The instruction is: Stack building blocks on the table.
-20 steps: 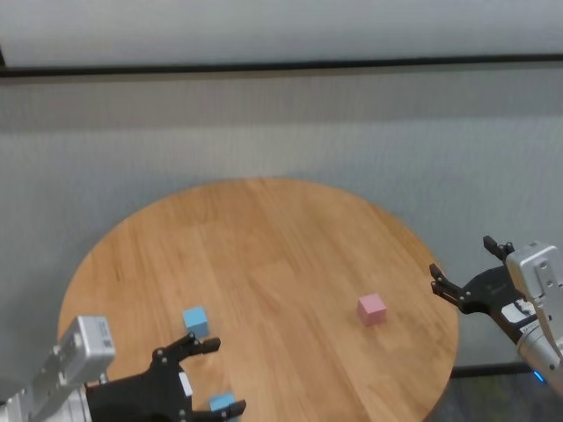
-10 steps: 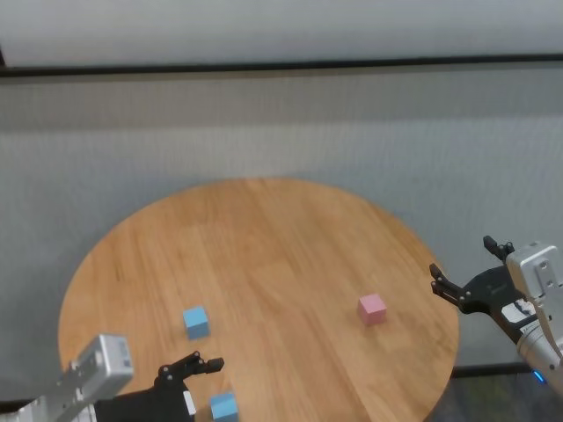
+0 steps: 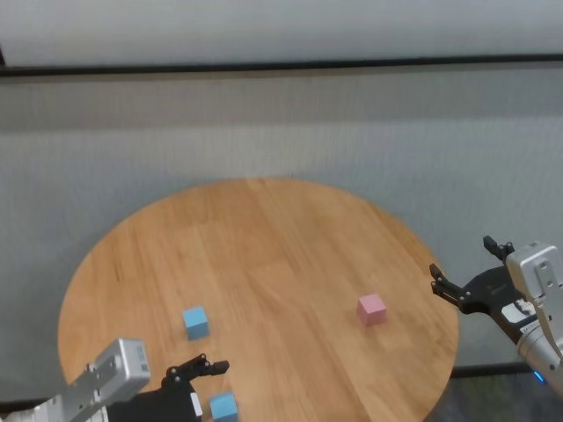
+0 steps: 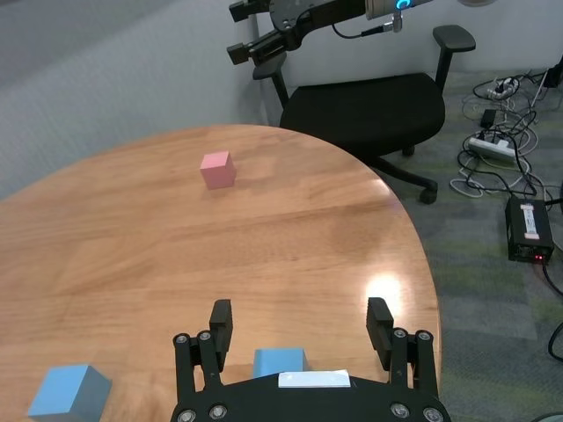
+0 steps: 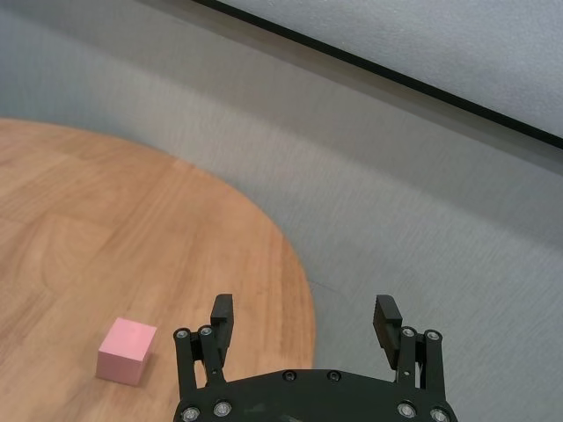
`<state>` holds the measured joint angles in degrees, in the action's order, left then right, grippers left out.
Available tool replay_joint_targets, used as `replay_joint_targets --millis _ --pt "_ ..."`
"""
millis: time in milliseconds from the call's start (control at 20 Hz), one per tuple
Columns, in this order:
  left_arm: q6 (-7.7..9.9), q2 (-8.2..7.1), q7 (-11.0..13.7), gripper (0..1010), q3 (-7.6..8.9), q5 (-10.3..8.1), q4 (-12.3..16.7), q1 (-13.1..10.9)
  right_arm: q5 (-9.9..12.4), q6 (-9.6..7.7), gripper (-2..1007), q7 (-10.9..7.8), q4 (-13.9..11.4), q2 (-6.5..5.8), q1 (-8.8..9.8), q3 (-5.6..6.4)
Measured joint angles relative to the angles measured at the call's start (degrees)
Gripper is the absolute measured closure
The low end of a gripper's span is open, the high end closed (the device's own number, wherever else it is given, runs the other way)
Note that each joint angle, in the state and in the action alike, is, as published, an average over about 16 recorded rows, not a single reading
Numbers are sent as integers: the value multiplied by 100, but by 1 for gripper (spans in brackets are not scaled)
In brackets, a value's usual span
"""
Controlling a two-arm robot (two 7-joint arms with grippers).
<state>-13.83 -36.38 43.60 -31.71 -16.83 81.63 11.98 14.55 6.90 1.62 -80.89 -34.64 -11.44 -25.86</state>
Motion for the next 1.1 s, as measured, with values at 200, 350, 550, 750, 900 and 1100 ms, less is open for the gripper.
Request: replay_joint_targets --millis 200,350,550,750,900,1100 --pt "-17 59 19 7 -48 72 -120 73 0 0 0 0 0 0 0 0" --pt "-27 101 40 7 -79 103 -214 126 0 0 0 0 0 0 0 0" --pt "-41 153 69 7 -118 132 -344 191 0 0 0 0 0 0 0 0" --pt "-57 200 99 7 -154 151 -468 254 0 0 0 0 0 0 0 0" --pt "-68 234 118 7 -178 163 -556 302 0 0 0 0 0 0 0 0" --pt "-84 272 142 7 -206 176 -658 361 0 0 0 0 0 0 0 0"
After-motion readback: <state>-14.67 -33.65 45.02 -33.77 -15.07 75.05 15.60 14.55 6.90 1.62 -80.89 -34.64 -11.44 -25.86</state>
